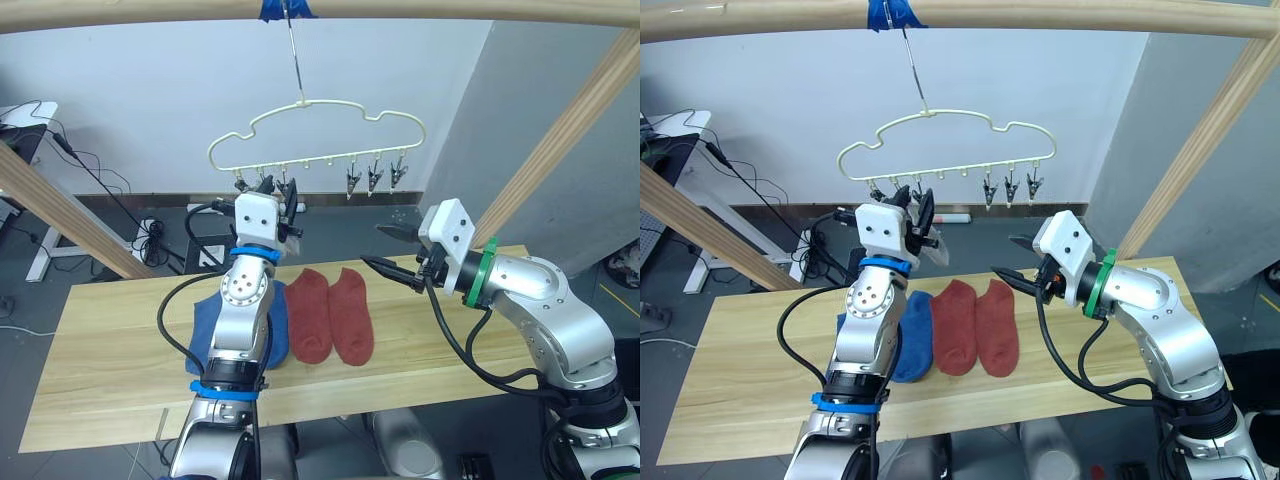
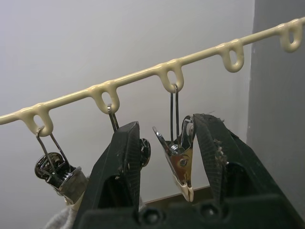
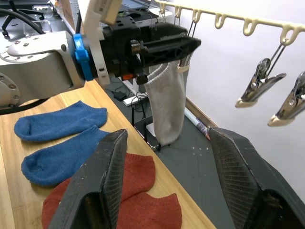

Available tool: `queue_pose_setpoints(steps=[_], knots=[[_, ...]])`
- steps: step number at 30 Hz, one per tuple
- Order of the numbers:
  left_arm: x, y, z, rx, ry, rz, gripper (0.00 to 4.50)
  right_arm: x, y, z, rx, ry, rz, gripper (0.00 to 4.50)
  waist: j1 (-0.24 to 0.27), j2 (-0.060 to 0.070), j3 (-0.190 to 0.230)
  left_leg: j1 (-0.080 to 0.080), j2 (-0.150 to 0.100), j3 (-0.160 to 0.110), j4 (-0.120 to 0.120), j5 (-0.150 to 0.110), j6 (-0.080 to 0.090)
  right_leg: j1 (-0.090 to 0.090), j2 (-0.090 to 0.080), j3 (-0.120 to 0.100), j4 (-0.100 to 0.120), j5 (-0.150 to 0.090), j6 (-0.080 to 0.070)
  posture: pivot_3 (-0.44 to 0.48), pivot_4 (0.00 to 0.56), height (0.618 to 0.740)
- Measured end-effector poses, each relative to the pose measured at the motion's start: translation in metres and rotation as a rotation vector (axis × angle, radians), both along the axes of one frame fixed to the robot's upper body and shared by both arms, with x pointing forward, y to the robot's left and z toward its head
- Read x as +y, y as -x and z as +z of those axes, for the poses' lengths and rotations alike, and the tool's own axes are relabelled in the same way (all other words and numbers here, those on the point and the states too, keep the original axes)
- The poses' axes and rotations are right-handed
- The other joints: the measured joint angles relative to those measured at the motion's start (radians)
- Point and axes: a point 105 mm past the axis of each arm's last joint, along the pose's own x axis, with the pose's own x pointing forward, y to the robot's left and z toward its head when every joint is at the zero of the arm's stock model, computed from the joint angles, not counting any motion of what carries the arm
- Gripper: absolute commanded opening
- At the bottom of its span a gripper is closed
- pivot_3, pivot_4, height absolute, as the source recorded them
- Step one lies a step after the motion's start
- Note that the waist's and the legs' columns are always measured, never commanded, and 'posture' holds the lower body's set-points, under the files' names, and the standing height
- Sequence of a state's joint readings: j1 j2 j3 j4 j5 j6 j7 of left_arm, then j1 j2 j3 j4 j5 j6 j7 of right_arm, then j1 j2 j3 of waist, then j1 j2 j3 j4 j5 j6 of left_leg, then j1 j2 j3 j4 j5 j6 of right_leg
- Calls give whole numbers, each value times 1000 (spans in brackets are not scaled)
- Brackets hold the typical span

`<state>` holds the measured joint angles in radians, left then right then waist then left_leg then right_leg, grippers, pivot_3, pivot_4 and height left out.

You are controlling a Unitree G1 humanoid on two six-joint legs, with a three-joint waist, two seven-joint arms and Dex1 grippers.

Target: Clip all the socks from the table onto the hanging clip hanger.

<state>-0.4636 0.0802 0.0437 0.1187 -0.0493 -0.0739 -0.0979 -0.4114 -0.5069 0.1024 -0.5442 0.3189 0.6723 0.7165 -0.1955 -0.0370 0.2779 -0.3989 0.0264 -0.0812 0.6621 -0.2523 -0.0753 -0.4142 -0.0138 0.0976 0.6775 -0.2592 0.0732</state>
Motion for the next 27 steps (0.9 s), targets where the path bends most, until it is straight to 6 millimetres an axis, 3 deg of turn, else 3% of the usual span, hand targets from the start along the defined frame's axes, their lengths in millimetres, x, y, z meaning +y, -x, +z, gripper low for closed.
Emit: queue_pose_setpoints(steps=[2, 9, 17, 20, 23, 27], knots=[[-3, -1, 1, -1, -2, -9, 1788, 0, 0, 0, -1, 0, 0, 2813, 0, 0, 0, 0, 0, 0, 0, 0, 0, 0, 0, 0, 0, 0, 0, -276, 236, 740], [-8, -1, 4, -10, -9, -26, 249, 0, 0, 0, -3, -1, 1, 2831, 0, 0, 0, 0, 0, 0, -1, 0, 0, 0, 0, 0, -1, 0, 0, -277, 237, 740], [-7, -1, 5, -14, -19, -23, 138, 6, 1, -5, 0, 15, 14, 2831, 0, 0, 0, 0, 0, 0, -1, 0, 0, 0, 0, 0, -1, 0, 0, -274, 239, 740], [-6, -1, 5, -12, -37, -41, 138, 14, 0, -25, 44, 46, 3, 3441, 0, 0, 0, 0, 0, 0, -1, 0, 0, 0, 0, 0, -1, 0, 0, -264, 242, 740], [-5, 0, 6, -5, -59, -81, 138, 23, -5, -60, 131, 78, -60, 4468, -1, 0, 0, 0, 0, 0, -1, 0, 0, 0, 0, 0, -1, 0, 0, -256, 244, 740], [-5, 1, 6, 9, -82, -128, 138, 36, -20, -99, 192, 106, -168, 4500, 0, 0, 0, 0, 0, 0, -1, 0, 0, -1, 0, 0, -1, 0, 0, -246, 244, 740]])
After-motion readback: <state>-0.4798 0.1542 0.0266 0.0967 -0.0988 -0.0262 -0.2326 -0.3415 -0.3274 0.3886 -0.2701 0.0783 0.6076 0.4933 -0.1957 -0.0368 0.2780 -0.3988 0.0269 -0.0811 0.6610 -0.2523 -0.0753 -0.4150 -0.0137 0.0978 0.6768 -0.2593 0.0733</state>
